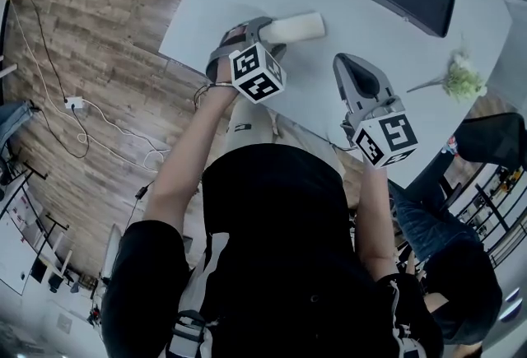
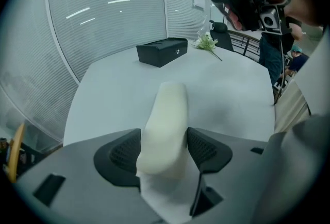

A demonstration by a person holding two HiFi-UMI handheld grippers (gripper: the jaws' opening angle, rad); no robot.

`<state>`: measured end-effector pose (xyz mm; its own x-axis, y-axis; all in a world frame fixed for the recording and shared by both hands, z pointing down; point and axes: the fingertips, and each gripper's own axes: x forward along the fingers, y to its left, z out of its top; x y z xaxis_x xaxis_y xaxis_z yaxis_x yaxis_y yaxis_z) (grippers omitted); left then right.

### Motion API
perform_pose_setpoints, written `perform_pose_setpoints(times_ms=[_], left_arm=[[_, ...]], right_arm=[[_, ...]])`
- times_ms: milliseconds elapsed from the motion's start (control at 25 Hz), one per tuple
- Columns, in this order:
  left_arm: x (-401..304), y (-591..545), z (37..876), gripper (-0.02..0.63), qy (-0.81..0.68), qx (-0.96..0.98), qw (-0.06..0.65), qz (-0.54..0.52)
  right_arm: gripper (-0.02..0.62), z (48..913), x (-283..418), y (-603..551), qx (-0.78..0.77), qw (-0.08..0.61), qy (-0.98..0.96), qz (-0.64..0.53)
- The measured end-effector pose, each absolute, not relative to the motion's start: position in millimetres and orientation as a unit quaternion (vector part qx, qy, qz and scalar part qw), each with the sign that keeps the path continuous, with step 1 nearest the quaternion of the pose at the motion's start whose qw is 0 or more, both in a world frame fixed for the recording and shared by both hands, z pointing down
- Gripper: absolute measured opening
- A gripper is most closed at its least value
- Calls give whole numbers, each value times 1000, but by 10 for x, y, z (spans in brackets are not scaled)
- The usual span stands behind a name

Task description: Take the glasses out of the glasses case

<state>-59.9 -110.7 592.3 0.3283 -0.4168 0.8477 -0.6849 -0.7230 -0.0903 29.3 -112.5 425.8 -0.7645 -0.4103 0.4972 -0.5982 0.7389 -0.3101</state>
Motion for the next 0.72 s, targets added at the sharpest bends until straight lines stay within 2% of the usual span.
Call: perform_pose_setpoints(times_ms=[720], left_arm=[[-551, -986, 5856, 293, -410, 769, 29, 490]], right_arm=[[18, 4775, 43, -1295, 267, 261, -901, 221]])
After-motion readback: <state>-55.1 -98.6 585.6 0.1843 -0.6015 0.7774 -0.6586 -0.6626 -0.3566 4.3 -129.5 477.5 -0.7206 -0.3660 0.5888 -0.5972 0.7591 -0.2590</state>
